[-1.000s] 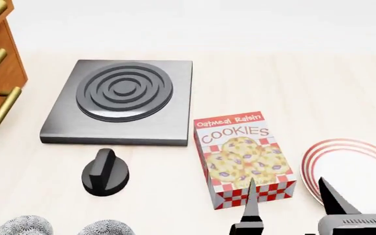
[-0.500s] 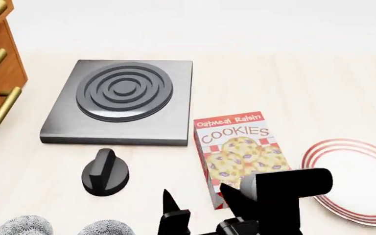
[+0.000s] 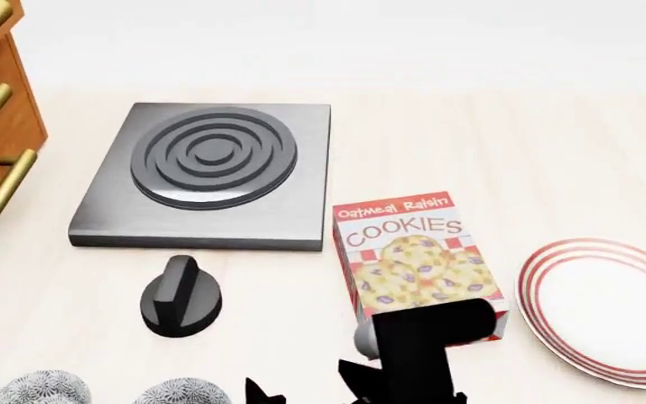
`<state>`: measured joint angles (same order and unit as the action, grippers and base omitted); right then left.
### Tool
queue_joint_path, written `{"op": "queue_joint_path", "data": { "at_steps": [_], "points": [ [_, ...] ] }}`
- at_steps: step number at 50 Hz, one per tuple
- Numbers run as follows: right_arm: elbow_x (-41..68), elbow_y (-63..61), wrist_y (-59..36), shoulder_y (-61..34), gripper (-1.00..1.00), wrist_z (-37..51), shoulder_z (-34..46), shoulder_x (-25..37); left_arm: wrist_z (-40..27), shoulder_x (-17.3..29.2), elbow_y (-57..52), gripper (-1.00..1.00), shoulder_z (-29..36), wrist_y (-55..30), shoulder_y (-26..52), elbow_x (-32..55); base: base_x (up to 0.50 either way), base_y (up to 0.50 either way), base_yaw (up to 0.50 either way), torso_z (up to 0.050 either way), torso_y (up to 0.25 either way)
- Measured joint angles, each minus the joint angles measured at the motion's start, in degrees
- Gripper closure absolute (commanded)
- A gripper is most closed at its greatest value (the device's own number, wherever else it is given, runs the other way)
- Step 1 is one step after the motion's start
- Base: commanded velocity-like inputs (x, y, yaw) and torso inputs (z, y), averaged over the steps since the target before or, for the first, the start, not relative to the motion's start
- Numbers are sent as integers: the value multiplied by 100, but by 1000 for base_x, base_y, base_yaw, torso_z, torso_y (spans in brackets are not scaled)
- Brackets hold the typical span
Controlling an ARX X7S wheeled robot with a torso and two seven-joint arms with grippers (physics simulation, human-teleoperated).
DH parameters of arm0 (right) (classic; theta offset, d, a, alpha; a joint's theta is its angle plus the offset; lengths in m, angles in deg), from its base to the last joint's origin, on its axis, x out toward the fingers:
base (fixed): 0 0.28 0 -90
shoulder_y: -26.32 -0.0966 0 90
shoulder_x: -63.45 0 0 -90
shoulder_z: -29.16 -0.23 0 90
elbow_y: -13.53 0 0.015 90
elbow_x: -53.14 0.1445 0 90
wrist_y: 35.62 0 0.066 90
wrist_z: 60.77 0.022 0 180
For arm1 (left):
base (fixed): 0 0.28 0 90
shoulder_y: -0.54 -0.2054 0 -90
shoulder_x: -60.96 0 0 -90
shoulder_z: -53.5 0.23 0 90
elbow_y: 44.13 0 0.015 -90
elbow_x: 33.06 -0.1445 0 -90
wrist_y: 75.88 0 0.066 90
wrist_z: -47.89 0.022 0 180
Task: Pick the akita bowl from table center and place it on the plate.
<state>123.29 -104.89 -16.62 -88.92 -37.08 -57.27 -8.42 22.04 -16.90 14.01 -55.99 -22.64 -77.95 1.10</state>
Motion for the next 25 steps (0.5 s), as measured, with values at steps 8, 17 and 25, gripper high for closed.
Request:
{"op": "queue_joint_path", "data": {
  "at_steps": [8,17,25],
  "points": [
    [-158,262,47,-80,-100,-123,166,31,-18,13,0,-100,0,17,-9,37,0,0,0,0,0],
    [-334,573,101,-229,-100,-283,370,48,-41,26,2,-100,25,19,-12,77,0,0,0,0,0],
    [-498,878,182,-395,-100,-455,547,36,-58,38,-26,-100,75,15,-22,106,0,0,0,0,0]
  ]
}}
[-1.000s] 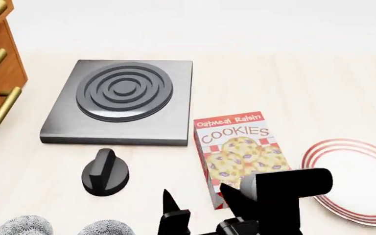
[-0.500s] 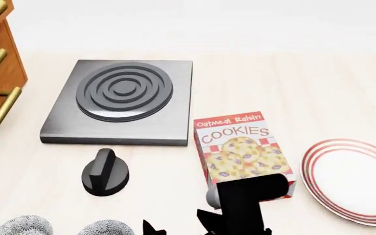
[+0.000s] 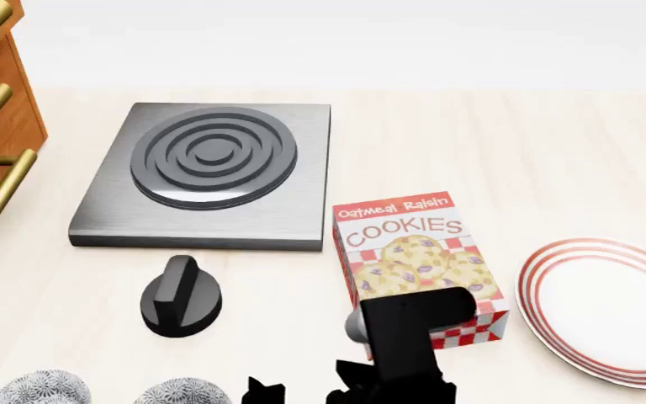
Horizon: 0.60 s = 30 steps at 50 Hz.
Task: Pick the akita bowl from table center and place it on the plate.
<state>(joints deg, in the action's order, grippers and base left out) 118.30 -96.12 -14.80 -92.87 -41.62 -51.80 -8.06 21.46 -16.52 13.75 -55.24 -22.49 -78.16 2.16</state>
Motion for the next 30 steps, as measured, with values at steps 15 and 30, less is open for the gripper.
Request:
{"op": "queue_joint_path", "data": {
  "at_steps": [15,30],
  "points": [
    [-220,433,99,-235,-100,-261,342,-63,-29,24,-35,-100,74,1,-22,56,0,0,0,0,0],
    [-517,924,245,-538,-100,-589,756,-138,-11,38,-80,-100,113,44,-80,150,0,0,0,0,0]
  ]
}}
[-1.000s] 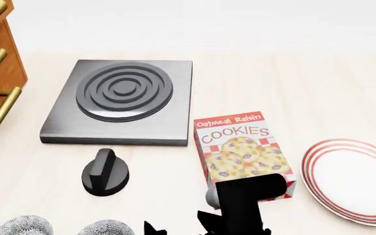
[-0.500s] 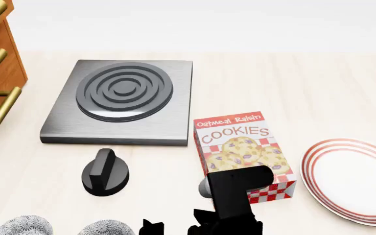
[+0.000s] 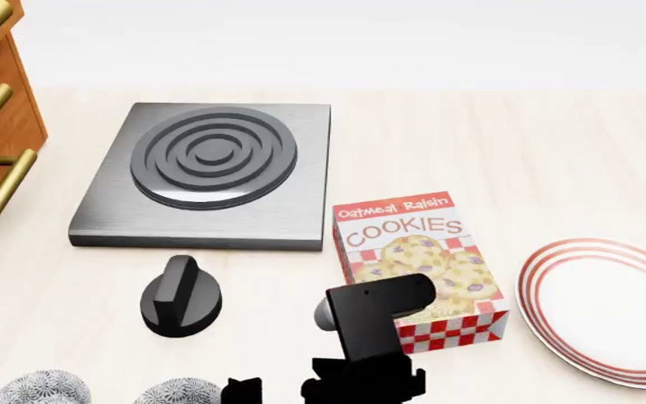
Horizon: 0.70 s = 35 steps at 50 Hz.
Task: Pick the akita bowl from table center and place it on the plate.
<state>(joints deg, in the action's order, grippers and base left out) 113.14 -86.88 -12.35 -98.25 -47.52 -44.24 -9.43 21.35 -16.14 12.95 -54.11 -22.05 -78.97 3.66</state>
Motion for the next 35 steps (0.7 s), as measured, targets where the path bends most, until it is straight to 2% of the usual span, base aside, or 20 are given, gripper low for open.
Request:
{"op": "queue_joint_path", "data": {
  "at_steps": [35],
  "points": [
    [-470,929,351,-401,-100,-671,762,-193,-60,40,-78,-100,-8,29,-83,265,0,0,0,0,0]
  ]
}}
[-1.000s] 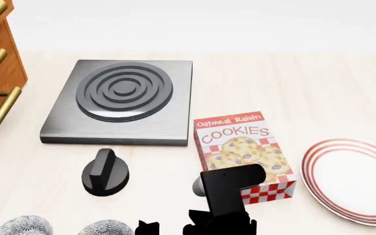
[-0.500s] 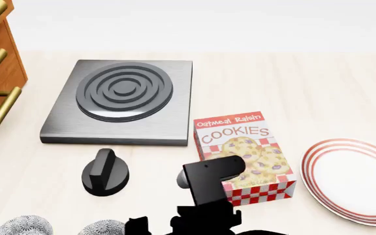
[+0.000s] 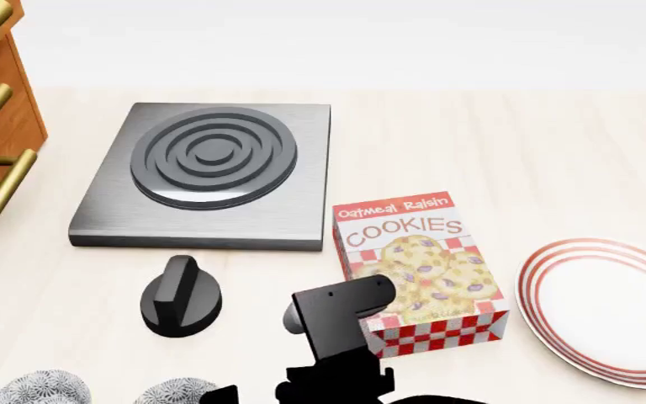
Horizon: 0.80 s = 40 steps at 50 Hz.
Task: Pick the akita bowl from table center and place it on the plate.
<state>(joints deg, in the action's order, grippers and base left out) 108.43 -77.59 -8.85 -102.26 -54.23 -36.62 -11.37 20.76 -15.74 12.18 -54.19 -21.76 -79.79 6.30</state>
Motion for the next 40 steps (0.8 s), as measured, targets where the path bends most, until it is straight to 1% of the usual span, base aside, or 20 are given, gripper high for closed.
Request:
{"op": "queue_joint_path", "data": {
  "at_steps": [26,40],
  "points": [
    [-287,719,245,-285,-100,-340,324,-39,-4,9,-13,-100,82,101,-85,74,0,0,0,0,0],
    [-289,784,235,-285,-100,-461,496,-45,2,9,-89,-100,130,166,-207,111,0,0,0,0,0]
  ]
}}
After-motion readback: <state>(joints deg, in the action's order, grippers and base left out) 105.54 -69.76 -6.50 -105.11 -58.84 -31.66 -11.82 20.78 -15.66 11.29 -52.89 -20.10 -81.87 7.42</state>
